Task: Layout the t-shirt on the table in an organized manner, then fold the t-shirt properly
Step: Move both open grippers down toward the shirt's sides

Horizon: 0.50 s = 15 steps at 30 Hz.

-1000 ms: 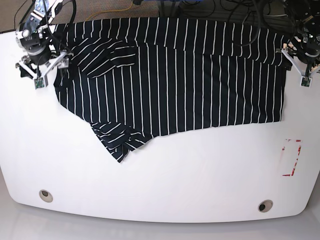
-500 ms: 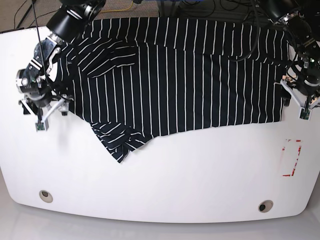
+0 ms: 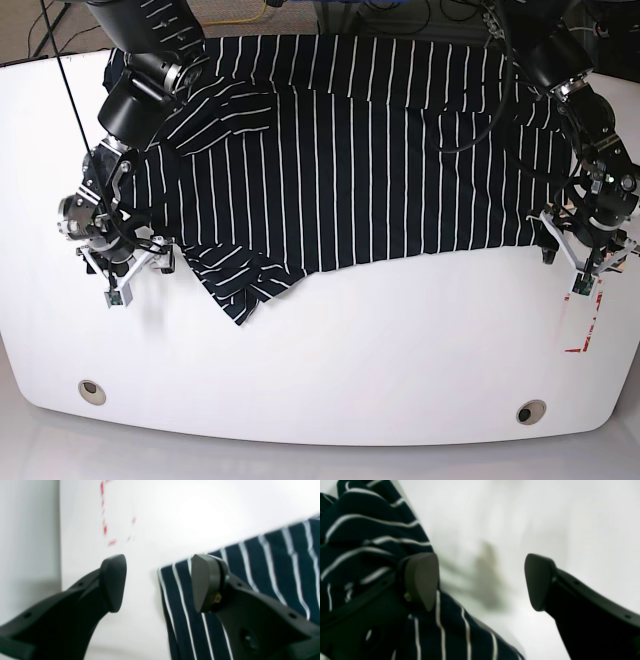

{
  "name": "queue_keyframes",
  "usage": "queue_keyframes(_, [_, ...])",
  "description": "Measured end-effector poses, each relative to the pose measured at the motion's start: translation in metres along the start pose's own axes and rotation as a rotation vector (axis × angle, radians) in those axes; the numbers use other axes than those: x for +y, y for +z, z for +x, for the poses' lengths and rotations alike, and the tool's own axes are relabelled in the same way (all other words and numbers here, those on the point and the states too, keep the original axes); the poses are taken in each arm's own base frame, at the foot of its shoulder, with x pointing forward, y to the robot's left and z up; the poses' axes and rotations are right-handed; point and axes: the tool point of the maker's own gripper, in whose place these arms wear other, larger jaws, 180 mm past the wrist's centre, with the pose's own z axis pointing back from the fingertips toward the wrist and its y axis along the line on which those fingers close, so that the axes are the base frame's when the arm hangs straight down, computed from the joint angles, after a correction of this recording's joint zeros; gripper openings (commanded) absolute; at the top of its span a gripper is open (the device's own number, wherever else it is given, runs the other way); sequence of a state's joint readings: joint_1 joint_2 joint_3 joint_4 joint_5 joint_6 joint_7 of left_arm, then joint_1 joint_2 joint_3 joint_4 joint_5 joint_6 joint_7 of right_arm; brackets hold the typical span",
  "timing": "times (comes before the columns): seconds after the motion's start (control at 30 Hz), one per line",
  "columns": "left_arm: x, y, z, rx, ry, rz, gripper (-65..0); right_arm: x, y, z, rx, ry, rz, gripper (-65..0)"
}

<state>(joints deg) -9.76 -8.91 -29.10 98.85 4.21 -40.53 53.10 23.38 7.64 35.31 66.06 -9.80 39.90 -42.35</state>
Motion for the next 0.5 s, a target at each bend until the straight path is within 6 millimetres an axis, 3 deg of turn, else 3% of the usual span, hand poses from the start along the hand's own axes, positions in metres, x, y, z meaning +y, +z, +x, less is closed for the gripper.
queue_keyframes(0.3, [0.007,-0.004,0.003,0.005,0.012,0.012,-26.4,0.02,-0.017,-0.002,0.017,-0.016,0.063,-14.0])
queue_keyframes(0.5, [0.006,-0.004,-0.002,0.015,0.015,0.008,-26.4,0.045,-0.024,-0.003,0.028,0.02,0.106,-14.0])
